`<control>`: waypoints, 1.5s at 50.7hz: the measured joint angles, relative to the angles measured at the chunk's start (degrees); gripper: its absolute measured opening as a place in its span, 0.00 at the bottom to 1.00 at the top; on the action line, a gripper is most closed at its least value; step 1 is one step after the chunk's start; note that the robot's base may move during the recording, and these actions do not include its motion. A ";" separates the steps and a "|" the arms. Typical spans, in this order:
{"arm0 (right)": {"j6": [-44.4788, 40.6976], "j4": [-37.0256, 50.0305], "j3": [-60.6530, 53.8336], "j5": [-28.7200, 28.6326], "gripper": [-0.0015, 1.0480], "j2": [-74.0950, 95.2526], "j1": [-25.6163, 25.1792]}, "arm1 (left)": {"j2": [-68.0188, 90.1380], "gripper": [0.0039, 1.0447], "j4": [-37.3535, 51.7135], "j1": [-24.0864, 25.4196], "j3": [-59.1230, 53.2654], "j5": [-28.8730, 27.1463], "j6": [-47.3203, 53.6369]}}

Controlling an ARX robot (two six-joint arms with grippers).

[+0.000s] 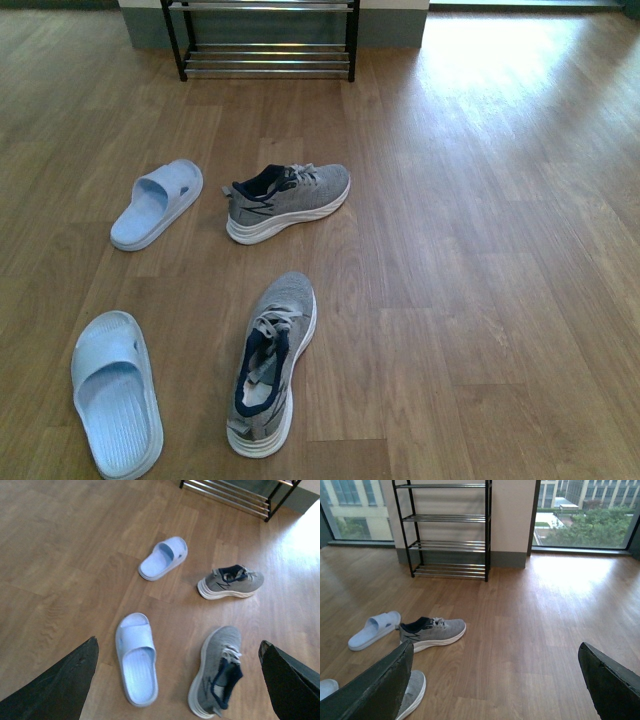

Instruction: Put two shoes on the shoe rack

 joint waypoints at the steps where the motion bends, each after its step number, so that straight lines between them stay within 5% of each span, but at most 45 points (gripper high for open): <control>1: 0.00 0.00 0.00 0.00 0.91 0.00 0.00 | 3.72 0.91 2.25 -0.35 1.57 0.98 -1.14; 14: 0.00 0.00 0.00 0.00 0.91 0.00 0.00 | 43.93 0.91 10.45 -5.90 15.76 3.41 -1.75; 35: 0.00 0.00 0.00 0.00 0.91 0.00 0.00 | 93.20 0.91 6.56 -11.85 43.45 3.85 10.54; 76: 0.00 0.00 0.00 0.02 0.91 0.00 0.00 | 121.61 0.91 1.77 -16.09 72.37 10.97 15.26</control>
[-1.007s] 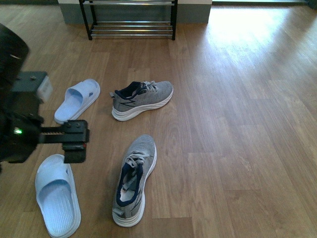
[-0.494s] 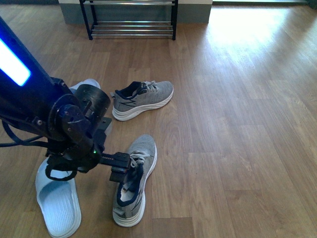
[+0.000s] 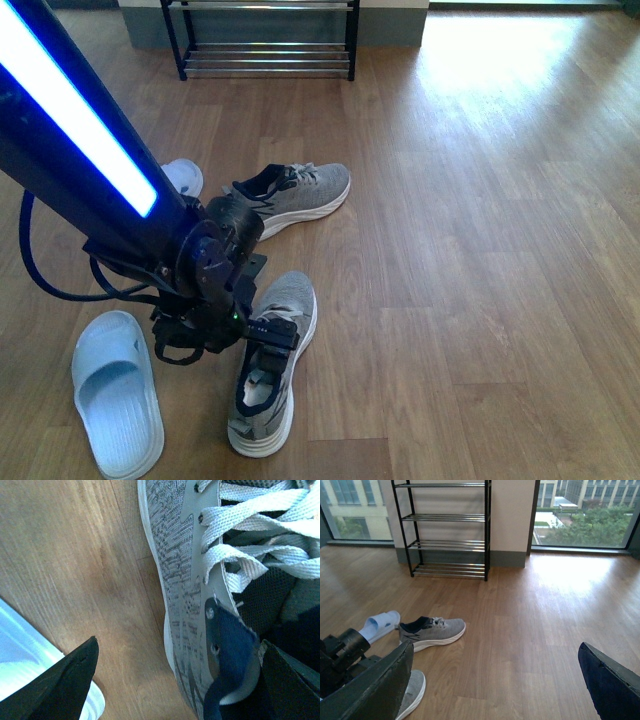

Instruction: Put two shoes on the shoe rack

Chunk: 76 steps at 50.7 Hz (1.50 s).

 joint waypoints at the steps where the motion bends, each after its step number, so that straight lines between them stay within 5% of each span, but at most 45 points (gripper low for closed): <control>1: 0.00 0.00 0.00 -0.02 0.91 0.00 0.00 | 0.24 0.91 0.26 -0.02 0.17 0.00 0.07; 12: 0.00 0.00 0.00 0.00 0.91 0.00 0.00 | 4.61 0.91 4.13 -0.74 2.73 0.44 1.86; 25: 0.00 0.00 0.00 -0.02 0.91 0.00 0.00 | 5.31 0.47 5.11 -0.44 1.92 -4.68 3.19; 44: 0.00 0.00 0.00 -0.02 0.91 0.00 0.00 | 3.23 0.01 6.05 3.02 -2.12 -9.16 5.18; 57: 0.00 0.00 0.00 -0.02 0.91 0.00 0.00 | -11.82 0.01 12.48 8.17 -17.84 -9.38 5.66; 76: 0.00 0.00 0.00 -0.02 0.91 0.00 0.00 | -60.78 0.01 20.15 8.76 -50.16 -14.08 2.49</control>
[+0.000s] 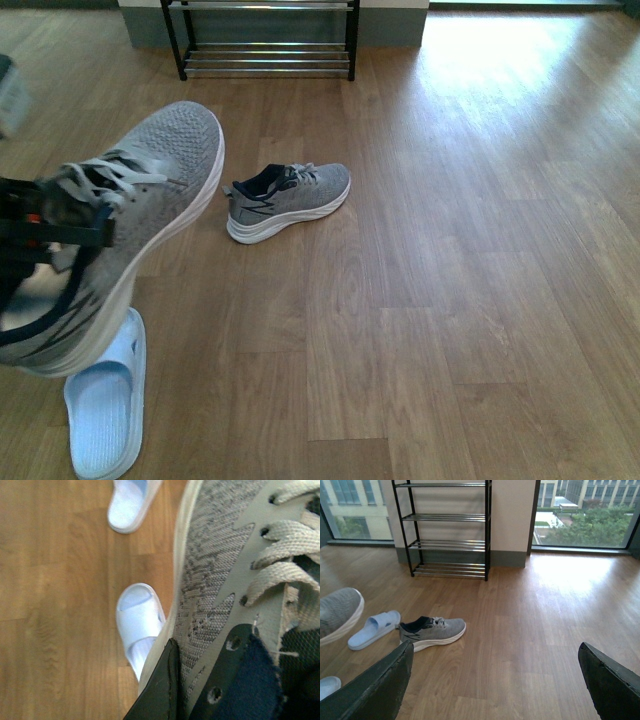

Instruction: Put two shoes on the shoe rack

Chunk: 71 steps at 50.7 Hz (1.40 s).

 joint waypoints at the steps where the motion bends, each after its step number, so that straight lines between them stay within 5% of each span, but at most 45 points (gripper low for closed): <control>1: 0.00 0.00 0.00 0.00 0.91 0.00 0.00 | -2.67 0.01 -0.04 0.00 -1.49 -0.70 -0.02; 23: 0.00 0.00 0.00 0.00 0.91 0.00 0.00 | -60.83 0.01 -10.67 -3.72 -20.13 -25.09 10.21; 71: 0.00 0.00 0.00 -0.02 0.91 0.00 0.00 | -64.48 0.01 -10.78 -4.11 -20.76 -25.11 13.14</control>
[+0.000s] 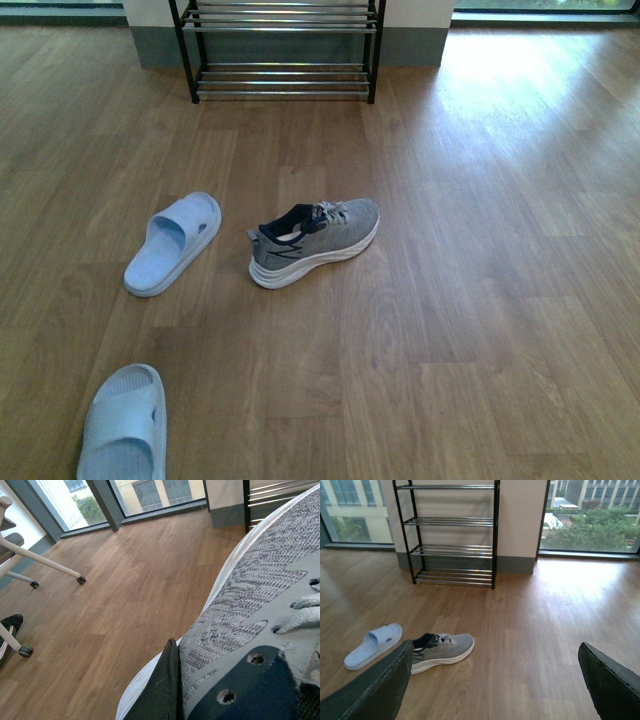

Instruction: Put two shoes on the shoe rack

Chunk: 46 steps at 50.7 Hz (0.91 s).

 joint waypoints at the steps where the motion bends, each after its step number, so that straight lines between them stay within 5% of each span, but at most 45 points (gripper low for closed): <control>1: 0.00 0.00 0.00 0.02 0.91 0.00 0.00 | 0.00 0.01 0.00 0.00 0.02 -0.04 0.00; 46: 0.00 0.00 0.00 0.07 0.91 0.00 0.00 | 0.02 0.01 0.00 -0.13 -0.04 -0.09 0.02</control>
